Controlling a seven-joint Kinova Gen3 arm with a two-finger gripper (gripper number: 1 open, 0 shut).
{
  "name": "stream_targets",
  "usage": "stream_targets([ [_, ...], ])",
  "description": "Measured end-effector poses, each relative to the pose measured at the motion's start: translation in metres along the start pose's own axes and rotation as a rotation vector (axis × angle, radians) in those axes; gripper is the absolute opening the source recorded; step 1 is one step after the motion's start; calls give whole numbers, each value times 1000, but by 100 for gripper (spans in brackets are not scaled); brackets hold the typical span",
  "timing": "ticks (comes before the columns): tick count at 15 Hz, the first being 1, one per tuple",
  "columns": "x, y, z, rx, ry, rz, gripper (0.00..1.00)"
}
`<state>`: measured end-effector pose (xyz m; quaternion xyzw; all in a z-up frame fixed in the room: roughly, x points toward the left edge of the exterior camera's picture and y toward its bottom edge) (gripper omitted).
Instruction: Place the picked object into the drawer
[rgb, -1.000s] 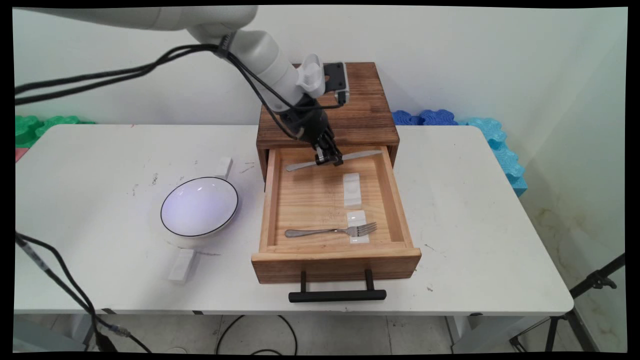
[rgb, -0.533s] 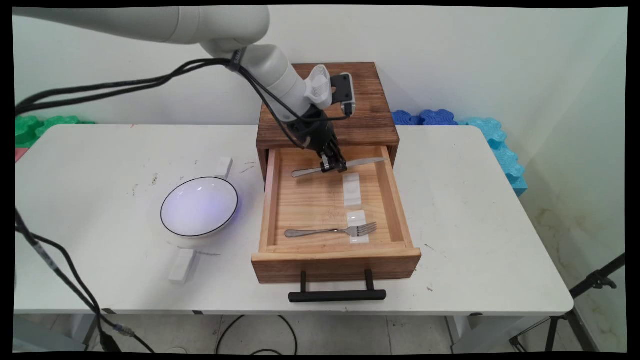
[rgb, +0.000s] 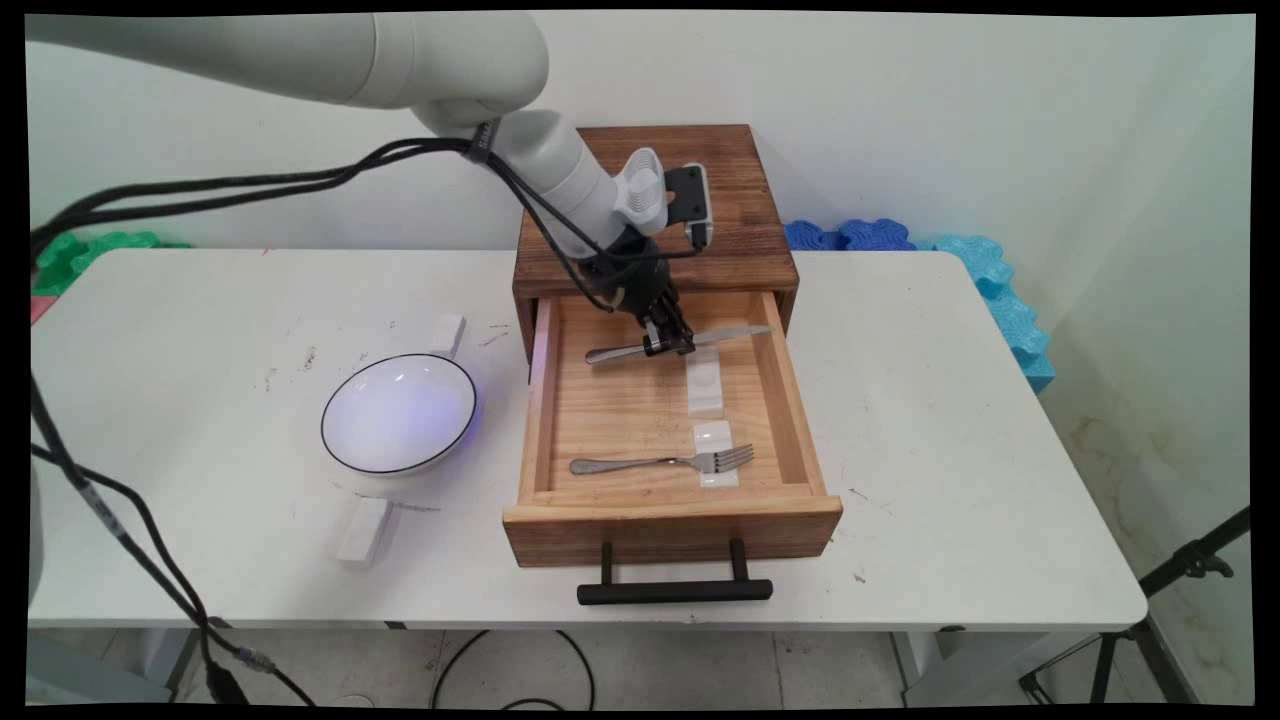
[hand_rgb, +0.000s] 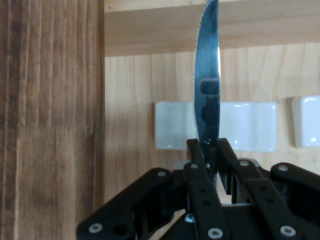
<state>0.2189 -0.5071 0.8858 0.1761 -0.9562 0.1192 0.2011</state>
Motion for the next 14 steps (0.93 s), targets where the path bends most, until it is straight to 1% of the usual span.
stream_targets([
  [14, -12, 2, 13, -3, -8, -2, 0],
])
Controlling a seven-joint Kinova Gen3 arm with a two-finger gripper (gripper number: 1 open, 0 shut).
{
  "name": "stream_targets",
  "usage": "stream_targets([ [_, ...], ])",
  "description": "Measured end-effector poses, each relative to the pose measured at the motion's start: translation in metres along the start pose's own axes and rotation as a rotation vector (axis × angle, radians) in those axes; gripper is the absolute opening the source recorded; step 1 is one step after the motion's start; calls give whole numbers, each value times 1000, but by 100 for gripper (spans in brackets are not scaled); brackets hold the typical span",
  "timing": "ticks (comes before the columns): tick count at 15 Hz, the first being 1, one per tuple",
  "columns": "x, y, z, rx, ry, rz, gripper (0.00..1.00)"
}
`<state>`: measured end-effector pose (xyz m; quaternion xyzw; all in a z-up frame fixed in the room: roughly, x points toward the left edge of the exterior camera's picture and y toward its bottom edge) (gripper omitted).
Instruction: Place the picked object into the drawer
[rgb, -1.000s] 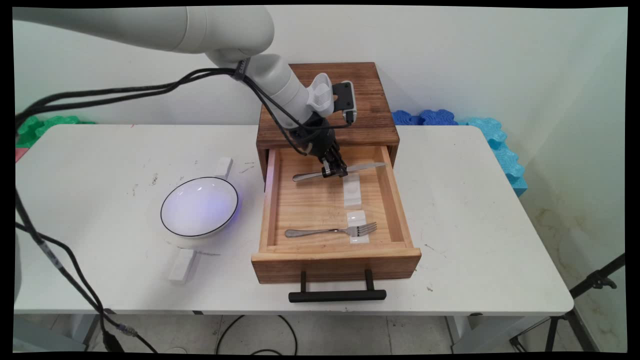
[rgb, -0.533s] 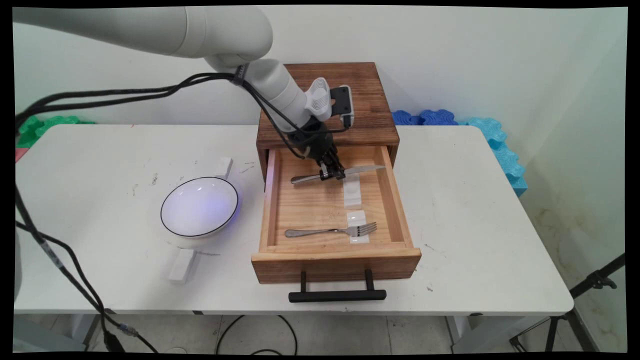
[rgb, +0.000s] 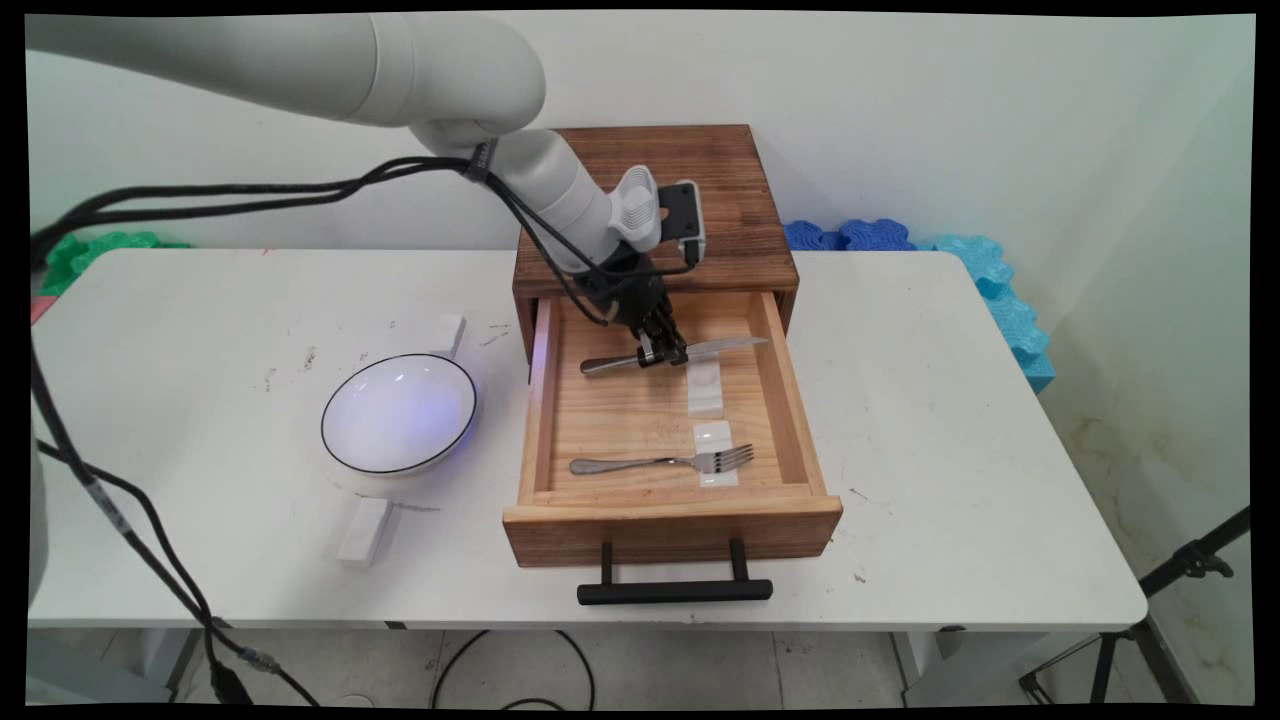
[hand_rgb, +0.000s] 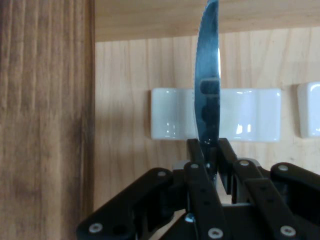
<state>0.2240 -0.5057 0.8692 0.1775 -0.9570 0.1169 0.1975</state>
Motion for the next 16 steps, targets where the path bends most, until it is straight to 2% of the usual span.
stream_targets([
  [10, -4, 11, -10, -7, -6, -6, 0],
  [16, -7, 9, 2, -8, -12, -9, 0],
])
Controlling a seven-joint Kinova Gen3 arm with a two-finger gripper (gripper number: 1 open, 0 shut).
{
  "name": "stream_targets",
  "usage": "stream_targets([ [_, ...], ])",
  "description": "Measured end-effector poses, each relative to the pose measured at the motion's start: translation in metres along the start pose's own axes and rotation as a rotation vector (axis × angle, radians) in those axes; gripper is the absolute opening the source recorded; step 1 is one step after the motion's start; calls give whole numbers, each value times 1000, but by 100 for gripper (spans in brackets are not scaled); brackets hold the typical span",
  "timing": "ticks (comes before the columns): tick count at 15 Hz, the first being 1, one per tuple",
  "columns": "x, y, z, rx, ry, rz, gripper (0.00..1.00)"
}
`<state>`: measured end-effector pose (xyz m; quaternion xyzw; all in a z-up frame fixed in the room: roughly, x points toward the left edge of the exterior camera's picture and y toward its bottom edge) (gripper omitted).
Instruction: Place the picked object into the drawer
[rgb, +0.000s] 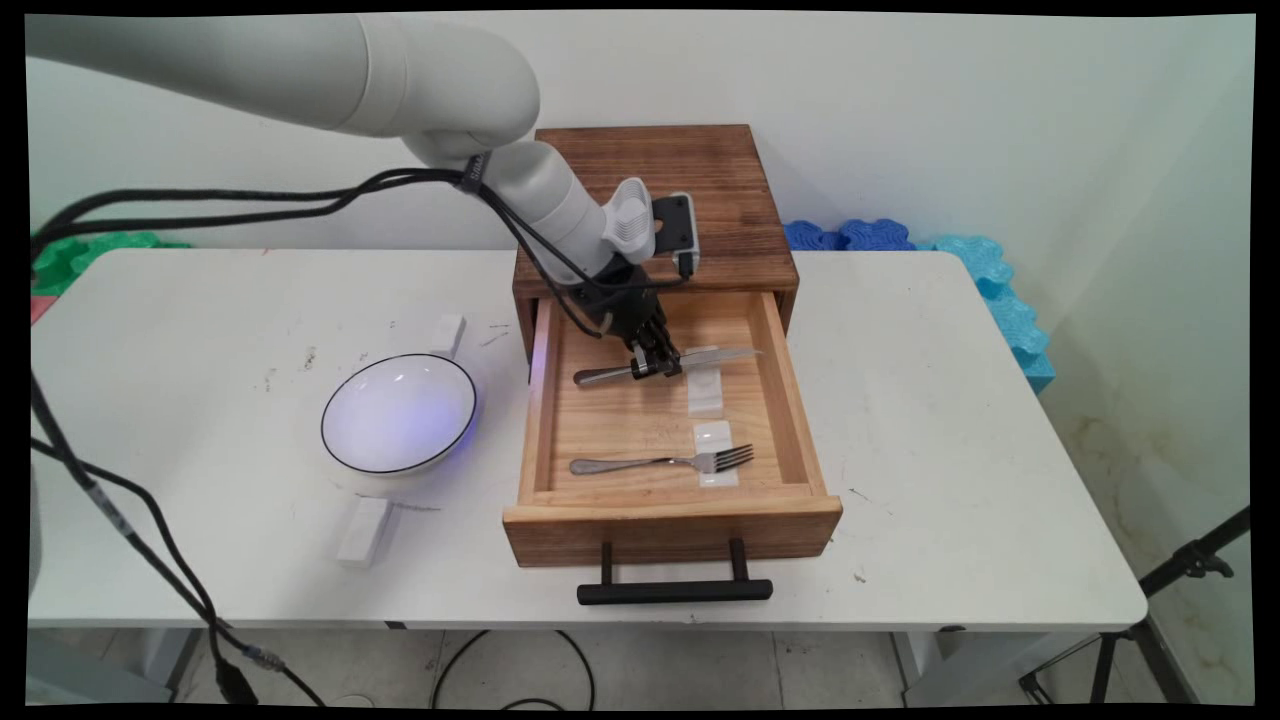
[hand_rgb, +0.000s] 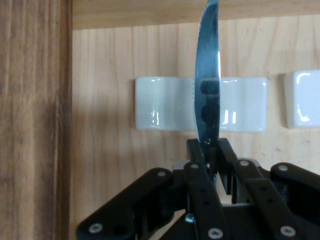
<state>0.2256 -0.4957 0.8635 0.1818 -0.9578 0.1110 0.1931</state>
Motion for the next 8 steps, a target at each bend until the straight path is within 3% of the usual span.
stream_targets([
  [8, -4, -4, 16, -12, -9, -6, 0],
])
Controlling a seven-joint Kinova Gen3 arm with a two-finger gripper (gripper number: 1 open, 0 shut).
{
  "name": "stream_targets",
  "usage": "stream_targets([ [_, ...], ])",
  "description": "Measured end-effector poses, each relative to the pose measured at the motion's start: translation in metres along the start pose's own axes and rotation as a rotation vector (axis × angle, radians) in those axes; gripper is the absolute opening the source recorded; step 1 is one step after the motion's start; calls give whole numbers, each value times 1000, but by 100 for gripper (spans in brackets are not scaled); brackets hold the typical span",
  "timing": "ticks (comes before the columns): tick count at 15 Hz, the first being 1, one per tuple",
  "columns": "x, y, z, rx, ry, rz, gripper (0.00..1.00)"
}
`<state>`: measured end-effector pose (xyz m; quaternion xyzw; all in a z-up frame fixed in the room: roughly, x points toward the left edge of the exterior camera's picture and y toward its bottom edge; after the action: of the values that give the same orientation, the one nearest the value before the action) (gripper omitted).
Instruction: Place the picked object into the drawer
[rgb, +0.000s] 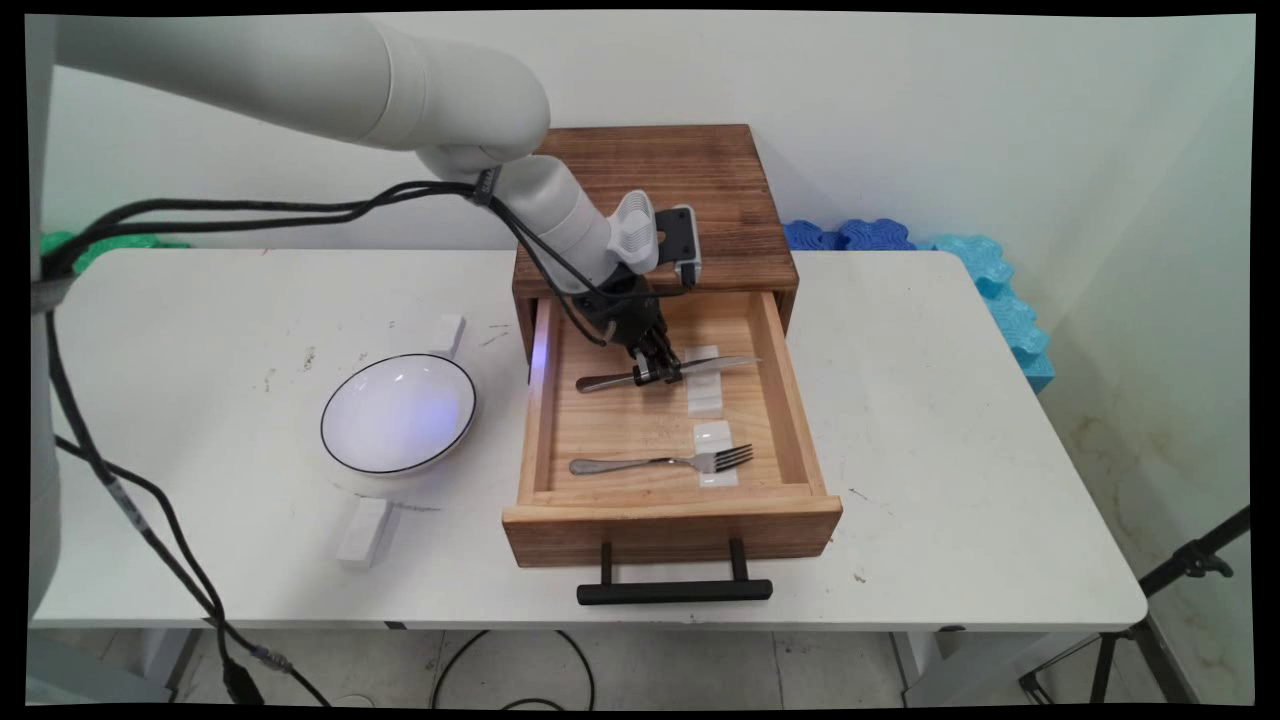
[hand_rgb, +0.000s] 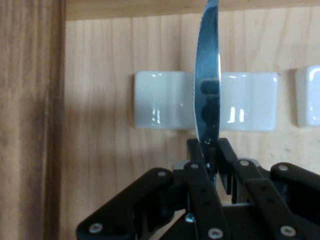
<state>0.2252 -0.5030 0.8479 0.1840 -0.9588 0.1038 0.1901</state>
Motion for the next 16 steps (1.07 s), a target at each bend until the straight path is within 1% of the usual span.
stream_targets([
  [2, -2, 3, -4, -7, -2, -3, 0],
  [8, 0, 10, -26, -2, 6, 3, 0],
  [16, 1, 14, -39, 1, 16, 6, 0],
])
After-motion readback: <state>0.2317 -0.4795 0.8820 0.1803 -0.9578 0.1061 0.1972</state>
